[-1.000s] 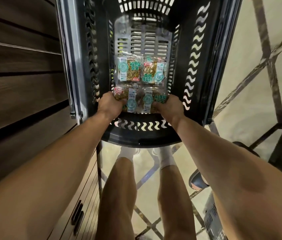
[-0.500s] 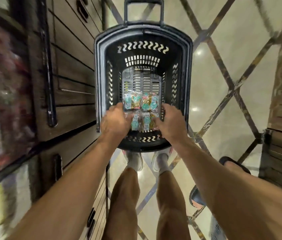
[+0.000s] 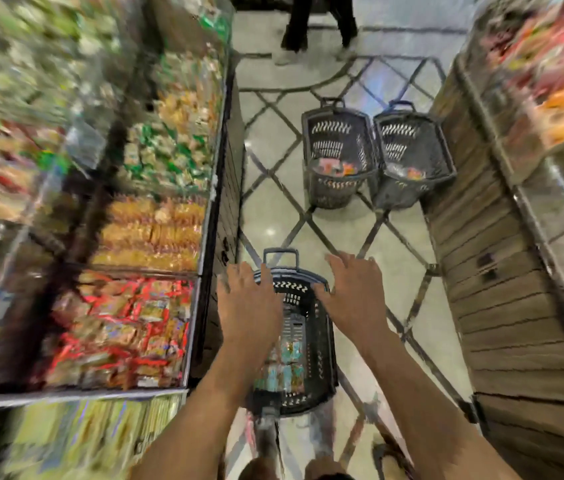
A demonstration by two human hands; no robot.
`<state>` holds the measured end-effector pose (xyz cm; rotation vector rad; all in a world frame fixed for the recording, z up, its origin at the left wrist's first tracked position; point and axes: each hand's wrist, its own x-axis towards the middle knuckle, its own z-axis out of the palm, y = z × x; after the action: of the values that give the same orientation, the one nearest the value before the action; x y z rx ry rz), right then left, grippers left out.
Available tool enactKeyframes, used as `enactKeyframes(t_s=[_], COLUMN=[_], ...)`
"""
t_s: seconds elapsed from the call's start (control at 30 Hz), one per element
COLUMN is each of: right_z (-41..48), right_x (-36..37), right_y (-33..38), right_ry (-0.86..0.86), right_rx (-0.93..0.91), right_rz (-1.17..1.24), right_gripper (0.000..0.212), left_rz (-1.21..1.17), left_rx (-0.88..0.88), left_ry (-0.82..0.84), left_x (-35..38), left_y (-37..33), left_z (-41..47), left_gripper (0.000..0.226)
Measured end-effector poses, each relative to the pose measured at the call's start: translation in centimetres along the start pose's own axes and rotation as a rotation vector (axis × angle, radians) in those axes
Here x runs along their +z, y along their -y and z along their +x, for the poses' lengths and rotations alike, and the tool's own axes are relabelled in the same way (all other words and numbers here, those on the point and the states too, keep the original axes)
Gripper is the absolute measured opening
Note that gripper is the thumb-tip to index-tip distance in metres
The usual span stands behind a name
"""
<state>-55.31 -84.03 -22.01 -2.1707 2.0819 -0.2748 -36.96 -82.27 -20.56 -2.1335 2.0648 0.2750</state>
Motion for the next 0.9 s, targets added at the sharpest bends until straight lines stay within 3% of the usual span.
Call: enactKeyframes(t_s=[0.17, 0.4, 0.67, 0.9], right_z=[2.7, 5.4, 5.7, 0.3], right_x=[-10.4, -20.2, -24.0, -24.7], right_y=[3.4, 8.0, 16.5, 28.3], right_ry=[-0.036, -0.053, -0.014, 0.020], right_rx=[-0.071, -0.244, -0.542, -0.849], right_rz=[-0.022, -0.041, -0.010, 0.035], right_gripper=[0.058, 0.059, 0.061, 0.059], left_rz=[0.052, 0.085, 0.024, 0.067], left_rx=[0.064, -0.078, -0.371, -0.689], left_ry=[-0.084, -0.198, -0.251, -0.253], left_x=[-10.9, -23.2, -26.1, -25.4], left_y=[0.1, 2.4, 9.6, 17.1], left_z=[-0.8, -2.7, -9.4, -21.3], left_gripper=[0.059, 0.054, 0.056, 0.056])
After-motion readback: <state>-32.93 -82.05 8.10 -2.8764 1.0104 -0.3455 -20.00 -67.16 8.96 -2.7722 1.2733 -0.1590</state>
